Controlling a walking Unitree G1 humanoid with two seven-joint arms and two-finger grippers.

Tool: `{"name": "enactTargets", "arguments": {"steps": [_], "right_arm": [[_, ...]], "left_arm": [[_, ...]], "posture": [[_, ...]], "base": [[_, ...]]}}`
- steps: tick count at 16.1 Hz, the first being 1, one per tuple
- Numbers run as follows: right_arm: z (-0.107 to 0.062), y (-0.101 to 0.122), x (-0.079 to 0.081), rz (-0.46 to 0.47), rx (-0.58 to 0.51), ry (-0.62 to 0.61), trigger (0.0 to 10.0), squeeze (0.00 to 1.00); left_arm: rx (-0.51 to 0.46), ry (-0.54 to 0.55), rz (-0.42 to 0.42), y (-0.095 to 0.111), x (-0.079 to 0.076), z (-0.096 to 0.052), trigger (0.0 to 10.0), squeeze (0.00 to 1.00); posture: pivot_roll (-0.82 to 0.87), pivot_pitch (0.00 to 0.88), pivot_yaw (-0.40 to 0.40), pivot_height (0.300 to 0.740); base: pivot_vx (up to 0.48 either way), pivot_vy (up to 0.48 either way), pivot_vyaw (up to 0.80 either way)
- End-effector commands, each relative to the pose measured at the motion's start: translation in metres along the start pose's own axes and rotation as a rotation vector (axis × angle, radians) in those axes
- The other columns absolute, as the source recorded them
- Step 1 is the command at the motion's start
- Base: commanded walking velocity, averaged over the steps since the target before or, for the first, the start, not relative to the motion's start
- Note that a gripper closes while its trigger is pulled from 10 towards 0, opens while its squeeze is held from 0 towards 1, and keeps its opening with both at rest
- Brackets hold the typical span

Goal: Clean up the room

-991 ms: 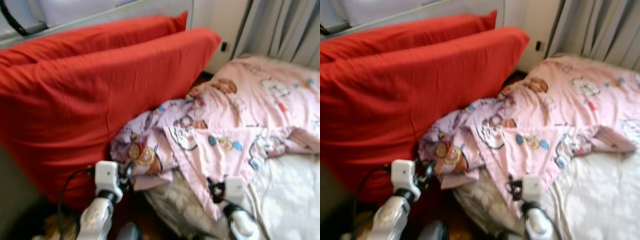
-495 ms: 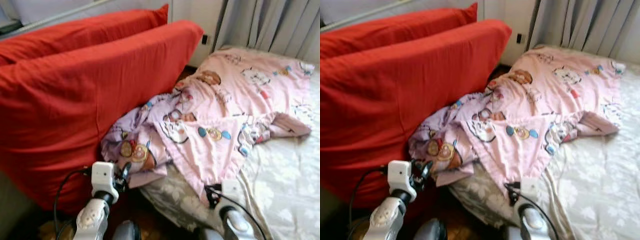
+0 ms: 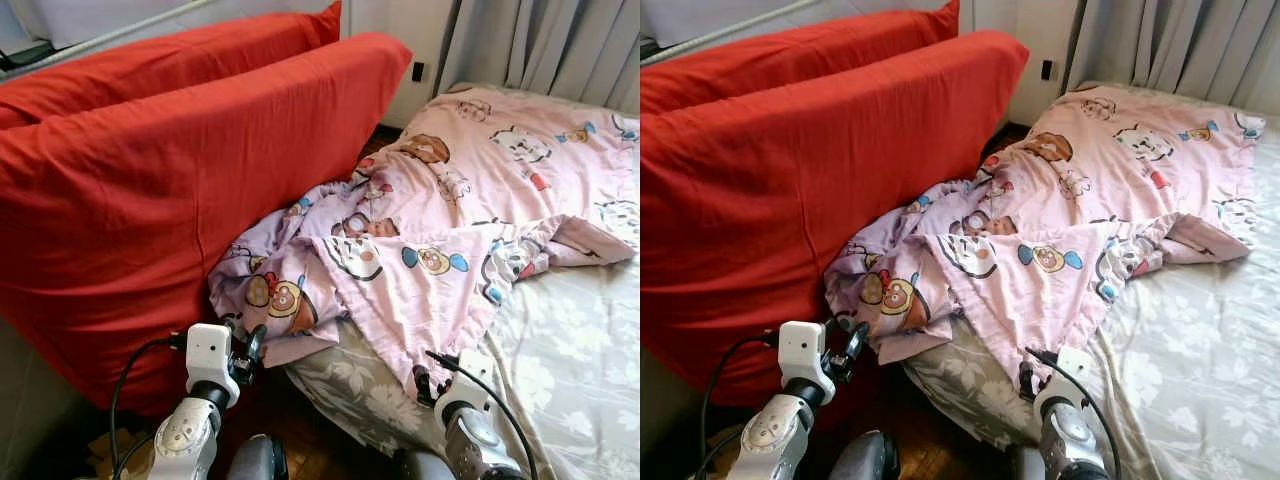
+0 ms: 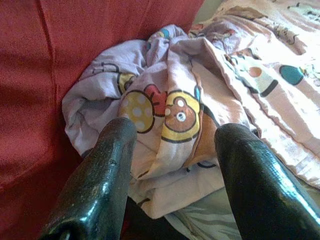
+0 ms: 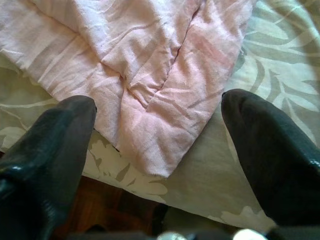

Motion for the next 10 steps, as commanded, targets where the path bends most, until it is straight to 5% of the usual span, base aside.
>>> {"name": "enactTargets", "arguments": {"steps": [1,10], "right_arm": [[0.0,-0.002,0.002,0.018,0.023,-0.007,10.0,0.0],[0.003,0.008,-0.001,0.079,-0.007,-0.035,10.0,0.0]], "left_arm": [[-0.001,-0.002,0.003,0.003,0.001,0.0,10.0,0.0],[0.043,0.009,0.015,0.0,0.004,-0.03,10.0,0.0]], "posture": [[0.09,0.102,0.036,0.63],[0.14,0.192,0.054,0.63]], "base": [[0.0,0.0,0.0],[0.0,0.0,0.0]]}}
Point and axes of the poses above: a point about 5 cm out from each wrist's last joint towards the gripper, its own z axis pointing out of the wrist towards the gripper, its own y axis along the axis of the wrist's last joint, x = y × z, the point moved 1 cm from there along z, pointing out of the wrist towards the gripper
